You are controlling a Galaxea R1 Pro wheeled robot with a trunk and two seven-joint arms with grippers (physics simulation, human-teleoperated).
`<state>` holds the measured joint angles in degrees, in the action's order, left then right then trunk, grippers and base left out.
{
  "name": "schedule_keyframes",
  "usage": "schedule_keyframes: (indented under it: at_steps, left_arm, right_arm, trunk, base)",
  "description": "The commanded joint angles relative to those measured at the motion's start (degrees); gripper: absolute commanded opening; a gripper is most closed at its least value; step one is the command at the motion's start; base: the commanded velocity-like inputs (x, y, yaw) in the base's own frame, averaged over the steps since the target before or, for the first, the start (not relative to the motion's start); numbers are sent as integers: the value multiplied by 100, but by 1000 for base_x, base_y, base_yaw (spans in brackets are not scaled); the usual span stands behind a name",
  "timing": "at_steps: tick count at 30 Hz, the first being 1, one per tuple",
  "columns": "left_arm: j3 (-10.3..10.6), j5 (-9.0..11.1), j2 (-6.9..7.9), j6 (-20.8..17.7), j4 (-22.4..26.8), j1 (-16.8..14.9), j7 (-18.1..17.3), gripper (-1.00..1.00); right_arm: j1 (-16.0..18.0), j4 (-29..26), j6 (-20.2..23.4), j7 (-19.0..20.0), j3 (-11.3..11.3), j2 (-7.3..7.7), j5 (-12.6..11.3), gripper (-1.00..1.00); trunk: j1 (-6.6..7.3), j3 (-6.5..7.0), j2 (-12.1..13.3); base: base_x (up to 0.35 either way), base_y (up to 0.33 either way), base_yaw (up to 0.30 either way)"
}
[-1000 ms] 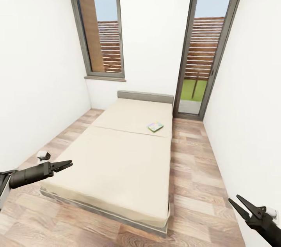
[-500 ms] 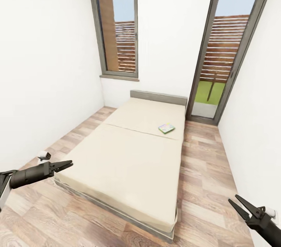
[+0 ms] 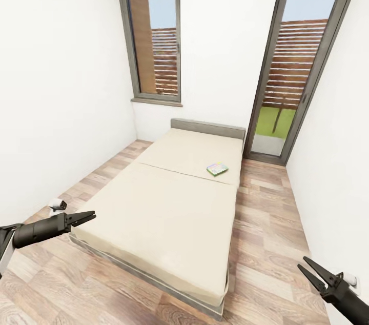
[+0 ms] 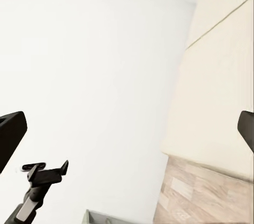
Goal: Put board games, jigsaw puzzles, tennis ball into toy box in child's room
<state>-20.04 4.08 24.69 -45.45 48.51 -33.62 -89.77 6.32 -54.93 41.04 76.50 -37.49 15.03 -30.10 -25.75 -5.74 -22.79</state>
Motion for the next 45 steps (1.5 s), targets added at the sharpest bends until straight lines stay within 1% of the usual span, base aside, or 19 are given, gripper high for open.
schedule_keyframes:
  at_steps: [1, 4, 6, 8, 11, 12, 14, 15, 18, 20, 22, 26, 30, 32, 36, 39, 45]
  left_arm:
    - [0, -4, 1, -61, 0, -5, -23, 100]
    - [0, -4, 1, -61, 0, -5, -23, 100]
    - [0, -9, 1, -61, 0, -5, -23, 100]
    - [-4, -15, 3, -61, 0, -5, -23, 100]
    - [-4, -22, 2, -61, 0, -5, -23, 100]
    - [-3, -25, -2, -61, 0, -5, -23, 100]
    - [-2, -27, -9, -61, 0, -5, -23, 100]
    - [-1, -28, -15, -61, 0, -5, -23, 100]
    - [-4, -31, -20, -61, 0, -5, -23, 100]
    - [-2, -36, -23, -61, 0, -5, -23, 100]
    - [-1, -40, -24, -61, 0, -5, -23, 100]
    - [-1, -40, -25, -61, 0, -4, -23, 100]
    - [0, -38, -30, -61, 0, -3, -23, 100]
    - [-2, -34, -32, -61, -3, -4, -23, 100]
    - [-6, -35, -33, -61, -19, -3, -23, 100]
    - [-2, -51, -36, -62, -24, 0, -23, 100]
    - [-21, -46, -30, -62, -26, -3, -23, 100]
  right_arm:
    - [8, -2, 44, -96, 0, -3, -16, 100]
    - [23, -35, 32, -386, 15, -11, -15, 100]
    - [28, -92, 39, -507, 36, -13, -14, 100]
    - [32, -273, 46, -692, 104, -15, -14, 100]
    - [34, -619, 50, -1061, 304, -22, -2, 100]
    - [35, -785, 48, -1366, 440, -22, 8, 100]
    - [33, -934, 43, -1724, 565, -20, 11, 100]
    - [31, -1085, 37, -2088, 661, -19, 10, 100]
    - [29, -1279, 41, -2579, 756, -23, 9, 100]
    - [33, -1421, 58, -3046, 820, -25, -13, 100]
    - [34, -1483, 67, -3230, 872, -25, -13, 100]
    - [32, -1528, 76, -3345, 977, -26, -41, 100]
    - [27, -1561, 78, -3366, 1015, -23, -56, 100]
    - [21, -1650, 79, -3372, 1033, -20, -64, 100]
    - [-11, -2014, 93, -3377, 1051, -18, -89, 100]
    - [-28, -2230, 185, -3378, 1066, -23, -103, 100]
    - [-28, -2322, 375, -3379, 1071, -72, -102, 100]
  trunk:
    - [-4, -13, -13]
    - [-4, -13, -13]
    - [-4, -13, -13]
    - [-4, -13, -13]
    - [-4, -13, -13]
    - [-4, -13, -13]
    - [-4, -13, -13]
    - [-4, -13, -13]
    - [-4, -13, -13]
    - [-4, -13, -13]
    - [-4, -13, -13]
    - [-4, -13, -13]
    - [-4, -13, -13]
    - [-4, -13, -13]
    - [-4, -14, -13]
    - [-4, -19, -13]
    - [-4, -35, -13]
  base:
    - [0, -7, 1]
    - [0, -3, 0]
    - [0, -2, 0]
    - [0, 0, 0]
    - [0, 0, 0]
    - [0, 0, 0]
    - [0, 0, 0]
    - [0, 0, 0]
    - [0, 0, 0]
    - [0, 0, 0]
    - [0, 0, 0]
    - [0, 0, 0]
    - [0, 0, 0]
    - [0, 0, 0]
    - [0, -8, 37]
    - [0, -119, 173]
    - [8, -219, 240]
